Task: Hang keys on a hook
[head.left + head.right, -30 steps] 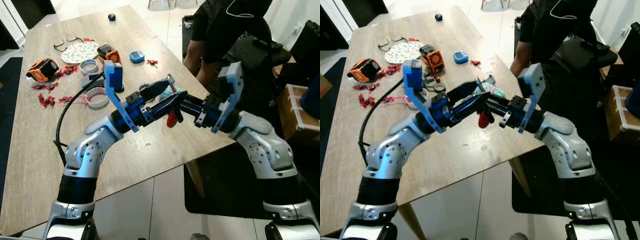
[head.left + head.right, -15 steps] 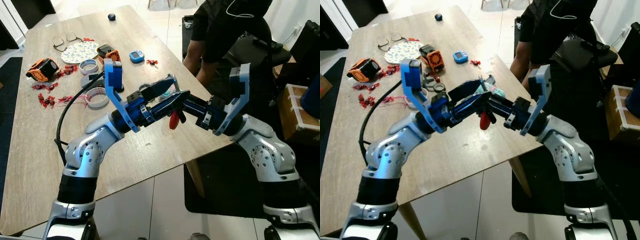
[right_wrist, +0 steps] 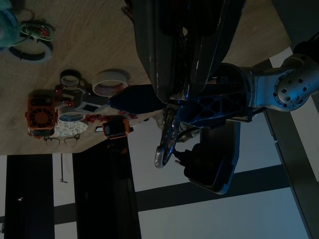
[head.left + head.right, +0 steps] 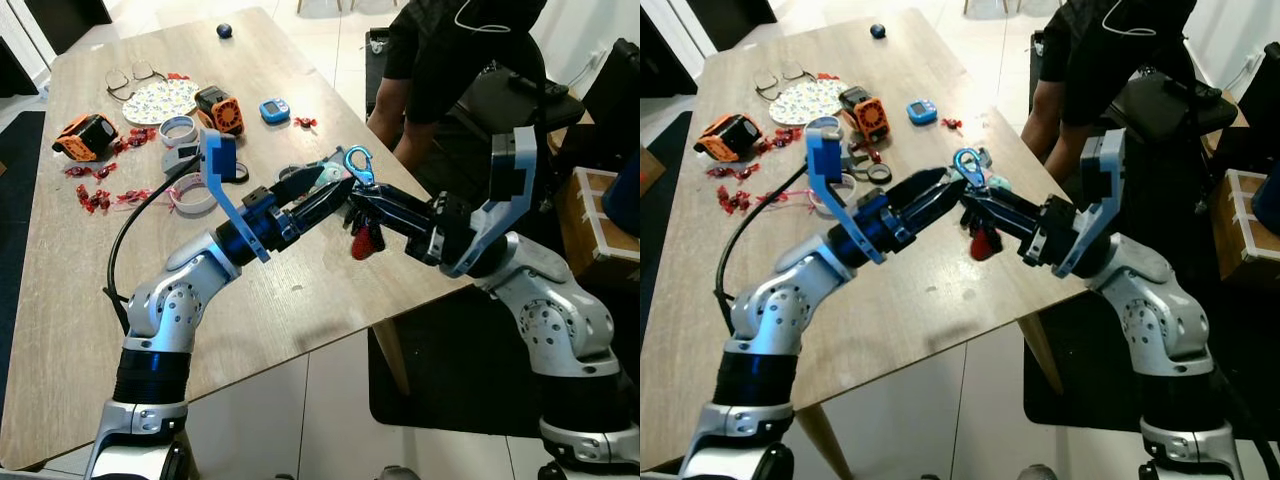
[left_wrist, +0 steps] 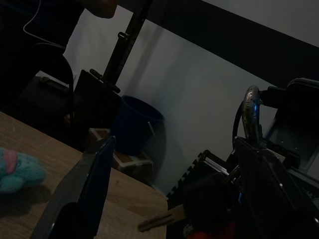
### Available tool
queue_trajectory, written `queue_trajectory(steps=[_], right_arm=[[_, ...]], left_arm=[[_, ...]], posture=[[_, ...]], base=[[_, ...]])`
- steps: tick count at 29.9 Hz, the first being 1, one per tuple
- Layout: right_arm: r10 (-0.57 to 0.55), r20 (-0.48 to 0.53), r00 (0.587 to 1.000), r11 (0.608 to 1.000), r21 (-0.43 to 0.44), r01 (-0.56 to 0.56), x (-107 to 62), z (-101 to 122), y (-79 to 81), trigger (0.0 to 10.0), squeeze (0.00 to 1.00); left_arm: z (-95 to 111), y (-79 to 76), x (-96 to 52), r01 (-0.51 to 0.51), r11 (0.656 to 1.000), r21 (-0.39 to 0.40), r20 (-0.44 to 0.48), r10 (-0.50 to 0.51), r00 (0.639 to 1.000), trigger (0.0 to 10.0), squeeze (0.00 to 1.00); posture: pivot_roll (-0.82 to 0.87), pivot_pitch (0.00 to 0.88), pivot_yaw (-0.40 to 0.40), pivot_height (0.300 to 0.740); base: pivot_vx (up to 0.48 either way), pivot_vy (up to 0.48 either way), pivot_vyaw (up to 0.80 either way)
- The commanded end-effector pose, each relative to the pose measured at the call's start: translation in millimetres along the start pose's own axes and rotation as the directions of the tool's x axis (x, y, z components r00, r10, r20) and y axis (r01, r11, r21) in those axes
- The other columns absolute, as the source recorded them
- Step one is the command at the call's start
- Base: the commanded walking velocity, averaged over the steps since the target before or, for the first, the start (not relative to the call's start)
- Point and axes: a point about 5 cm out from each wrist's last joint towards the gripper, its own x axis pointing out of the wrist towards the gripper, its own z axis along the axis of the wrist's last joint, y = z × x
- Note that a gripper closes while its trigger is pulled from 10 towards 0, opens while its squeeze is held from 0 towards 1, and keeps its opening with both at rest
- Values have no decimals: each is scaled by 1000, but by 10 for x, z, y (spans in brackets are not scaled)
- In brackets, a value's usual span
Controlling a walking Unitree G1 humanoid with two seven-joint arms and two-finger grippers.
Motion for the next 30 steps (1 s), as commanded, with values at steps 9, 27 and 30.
queue_trajectory(steps=[9,27,30], right_arm=[[-223,-48,974,970,-105,217,-213,5,-248,10000,0],[-423,-36,905,894,-177,411,-523,107,-461,10000,0],[-343,28,939,925,-166,343,-478,187,-368,10000,0]], left_arm=[[-102,139,-169,-82,996,24,-74,83,994,10000,0],[-82,334,-326,-186,982,37,-81,188,979,10000,0],[-63,314,-279,-179,983,32,-66,181,981,10000,0]], posture=[[-186,155,98,740],[-190,152,105,740],[-190,155,106,740]], base=[[0,0,0],[0,0,0],[0,0,0]])
